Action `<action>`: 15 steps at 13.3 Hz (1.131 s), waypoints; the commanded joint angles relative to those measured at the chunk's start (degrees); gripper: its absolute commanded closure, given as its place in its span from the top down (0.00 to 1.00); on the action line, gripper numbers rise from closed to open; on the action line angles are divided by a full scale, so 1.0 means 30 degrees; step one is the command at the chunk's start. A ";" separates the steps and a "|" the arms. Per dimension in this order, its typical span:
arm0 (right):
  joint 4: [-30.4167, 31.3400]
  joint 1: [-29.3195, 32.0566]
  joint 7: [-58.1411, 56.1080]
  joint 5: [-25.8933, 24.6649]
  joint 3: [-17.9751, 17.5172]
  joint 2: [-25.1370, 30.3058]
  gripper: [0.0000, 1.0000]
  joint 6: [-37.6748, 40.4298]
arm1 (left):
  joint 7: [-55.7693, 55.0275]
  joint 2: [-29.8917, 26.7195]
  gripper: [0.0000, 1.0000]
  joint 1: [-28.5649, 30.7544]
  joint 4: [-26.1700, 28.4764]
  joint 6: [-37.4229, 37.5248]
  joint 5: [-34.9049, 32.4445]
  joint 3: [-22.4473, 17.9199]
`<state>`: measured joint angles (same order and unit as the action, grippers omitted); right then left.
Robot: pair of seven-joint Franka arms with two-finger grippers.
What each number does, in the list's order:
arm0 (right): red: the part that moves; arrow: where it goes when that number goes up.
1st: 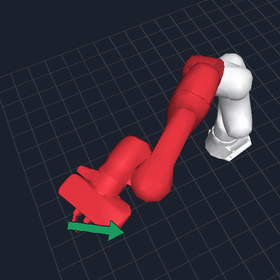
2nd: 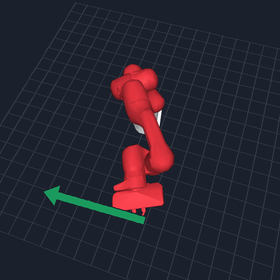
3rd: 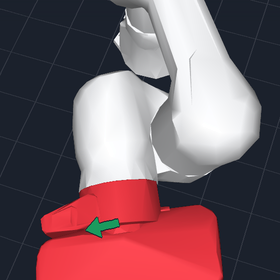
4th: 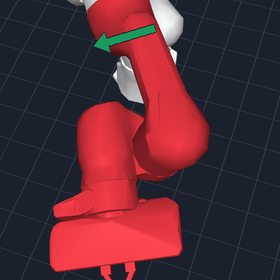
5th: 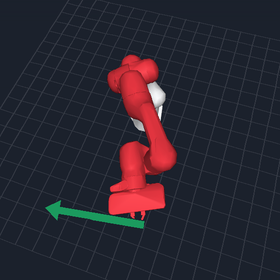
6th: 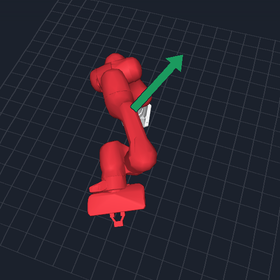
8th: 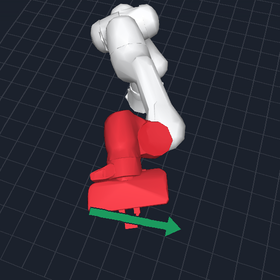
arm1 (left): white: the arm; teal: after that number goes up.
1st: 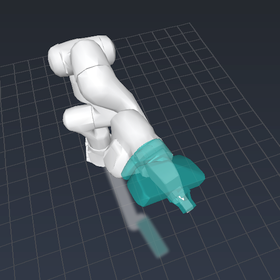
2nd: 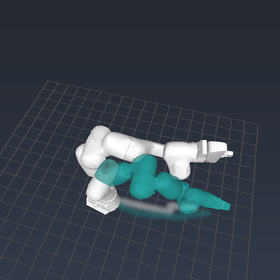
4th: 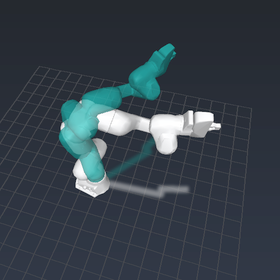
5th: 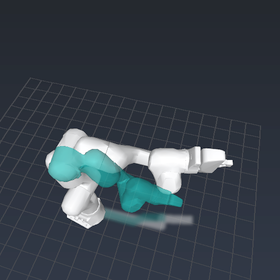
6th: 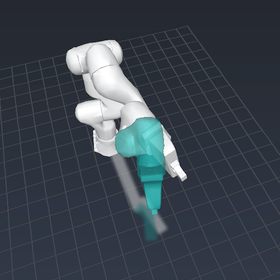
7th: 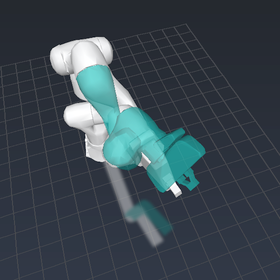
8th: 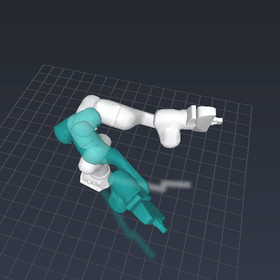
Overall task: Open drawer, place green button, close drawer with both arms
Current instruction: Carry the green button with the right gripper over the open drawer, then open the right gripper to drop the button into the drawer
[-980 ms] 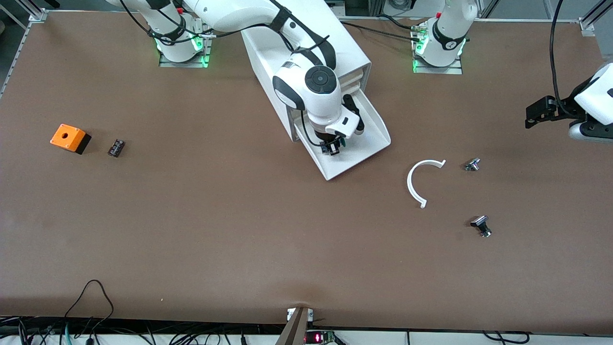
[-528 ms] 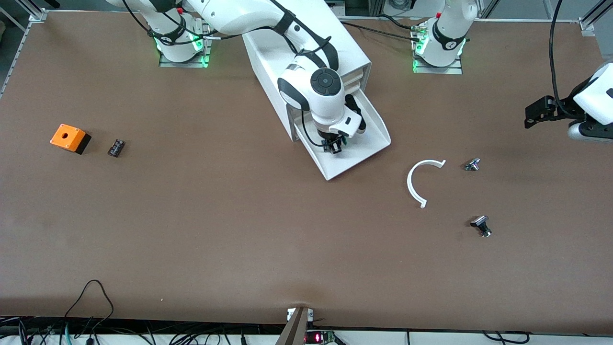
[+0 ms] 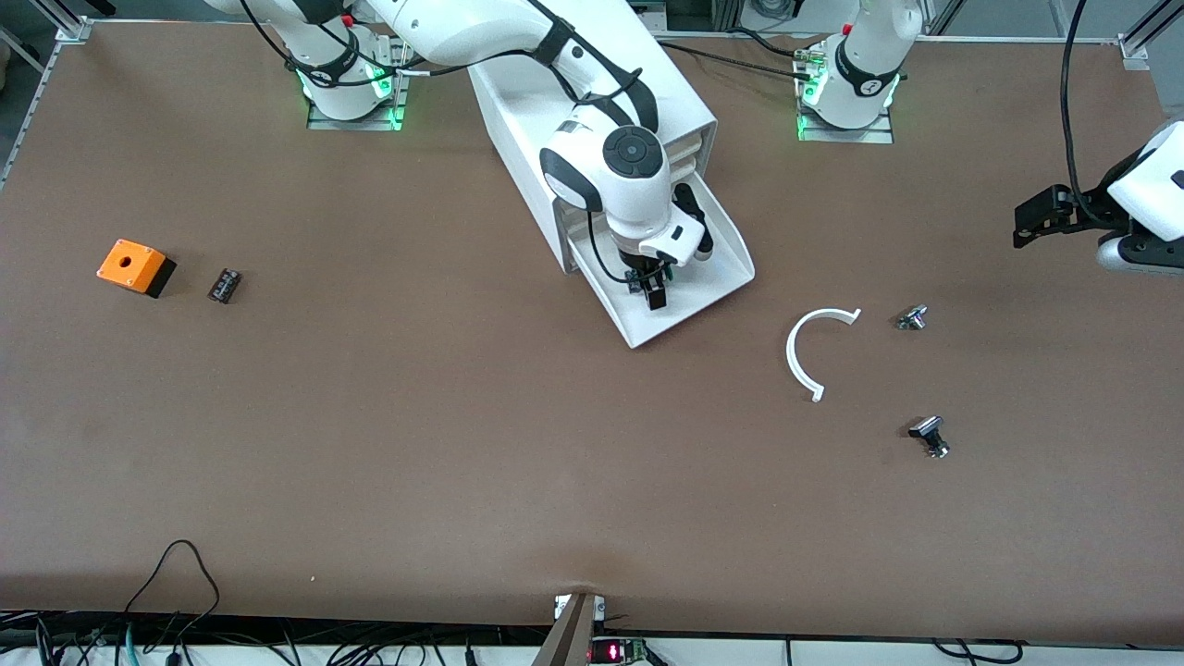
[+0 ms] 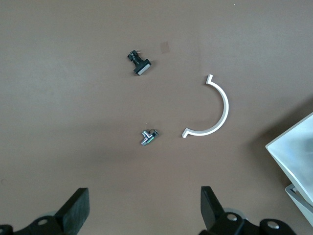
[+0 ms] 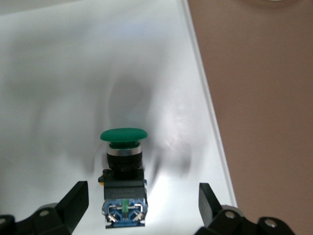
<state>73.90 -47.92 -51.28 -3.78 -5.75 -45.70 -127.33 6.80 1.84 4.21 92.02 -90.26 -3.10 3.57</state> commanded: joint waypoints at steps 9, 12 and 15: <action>-0.1660 0.0064 0.4669 0.0029 0.2414 0.3482 1.00 0.3121 | 0.0018 0.0266 1.00 -0.0056 -0.0146 -0.0061 0.0244 0.0130; -0.2573 0.0270 0.6044 0.0000 0.3348 0.4567 1.00 0.4472 | 0.0018 0.0441 1.00 -0.0085 -0.0087 -0.0119 0.0215 0.0159; -0.2109 0.0153 0.8907 0.0029 0.4843 0.5912 1.00 0.4706 | 0.0018 0.0792 1.00 -0.0085 0.0174 -0.0906 0.0127 0.0159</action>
<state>66.25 -47.22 -29.95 -3.77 7.00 -30.21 -114.55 6.80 3.60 4.05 92.08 -91.17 -3.10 4.04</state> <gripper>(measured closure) 0.000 0.000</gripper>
